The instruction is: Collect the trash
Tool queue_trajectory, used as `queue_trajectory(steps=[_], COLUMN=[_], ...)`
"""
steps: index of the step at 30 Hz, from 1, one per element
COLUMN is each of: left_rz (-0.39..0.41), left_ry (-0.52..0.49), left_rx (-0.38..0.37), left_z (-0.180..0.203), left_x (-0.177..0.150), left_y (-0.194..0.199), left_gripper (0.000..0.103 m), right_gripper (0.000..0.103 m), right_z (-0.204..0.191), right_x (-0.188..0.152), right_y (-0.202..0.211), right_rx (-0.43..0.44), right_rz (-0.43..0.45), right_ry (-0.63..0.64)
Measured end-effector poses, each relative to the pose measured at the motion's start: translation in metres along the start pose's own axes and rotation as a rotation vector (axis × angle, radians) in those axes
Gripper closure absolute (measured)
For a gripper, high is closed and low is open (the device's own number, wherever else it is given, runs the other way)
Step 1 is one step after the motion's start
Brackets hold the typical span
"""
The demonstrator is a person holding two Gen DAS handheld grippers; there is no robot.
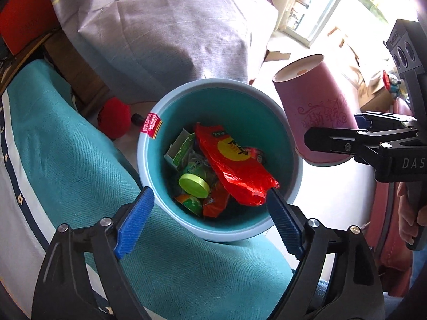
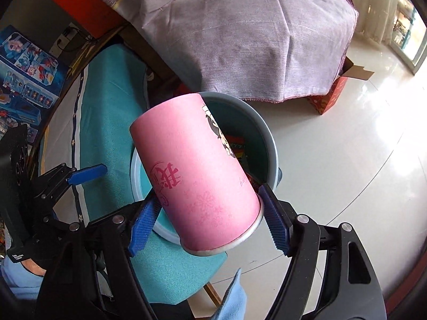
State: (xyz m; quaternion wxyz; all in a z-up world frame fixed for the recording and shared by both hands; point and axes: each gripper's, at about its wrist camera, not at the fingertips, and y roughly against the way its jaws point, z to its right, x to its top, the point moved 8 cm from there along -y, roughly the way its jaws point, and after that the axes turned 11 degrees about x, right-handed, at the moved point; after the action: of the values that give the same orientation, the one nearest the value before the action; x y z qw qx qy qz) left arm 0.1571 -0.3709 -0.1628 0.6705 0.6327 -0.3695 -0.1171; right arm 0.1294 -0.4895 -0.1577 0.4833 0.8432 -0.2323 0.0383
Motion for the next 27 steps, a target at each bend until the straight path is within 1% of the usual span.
queue_trajectory(steps=[1,5,8,10,15,20,24,27], left_rz=[0.005,-0.012,0.003,0.0,-0.001,0.02,0.031,0.043], left_ry=[0.01,0.044,0.058,0.072,0.123,0.16,0.181,0.188], left_rx=[0.008,0.02,0.067,0.076,0.102,0.117,0.113,0.114], left_z=[-0.003,-0.012,-0.021,-0.028,-0.044,-0.057,-0.061,-0.063], left_x=[-0.002,-0.012,-0.016,-0.019,-0.025,-0.032,-0.039,-0.044], left_y=[0.002,0.009,0.017,0.021,0.027,0.037,0.047,0.056], left_gripper=[0.01,0.009,0.006,0.004,0.004,0.004,0.004,0.004], right_gripper=[0.033,0.032,0.032,0.031,0.029,0.019,0.017,0.011], right_z=[-0.001,-0.006,-0.011,-0.016,-0.03,-0.039,-0.047,-0.053], right_x=[0.0,0.0,0.001,0.001,0.003,0.003,-0.001,-0.007], right_y=[-0.001,-0.006,-0.01,-0.011,-0.011,-0.008,-0.003,0.002], right_rx=[0.001,0.006,0.003,0.0,0.006,0.005,-0.005,-0.021], right_rz=[-0.003,-0.014,-0.022,-0.026,-0.028,-0.021,-0.015,-0.012], right_ry=[0.002,0.014,0.028,0.042,0.066,0.064,0.073,0.089])
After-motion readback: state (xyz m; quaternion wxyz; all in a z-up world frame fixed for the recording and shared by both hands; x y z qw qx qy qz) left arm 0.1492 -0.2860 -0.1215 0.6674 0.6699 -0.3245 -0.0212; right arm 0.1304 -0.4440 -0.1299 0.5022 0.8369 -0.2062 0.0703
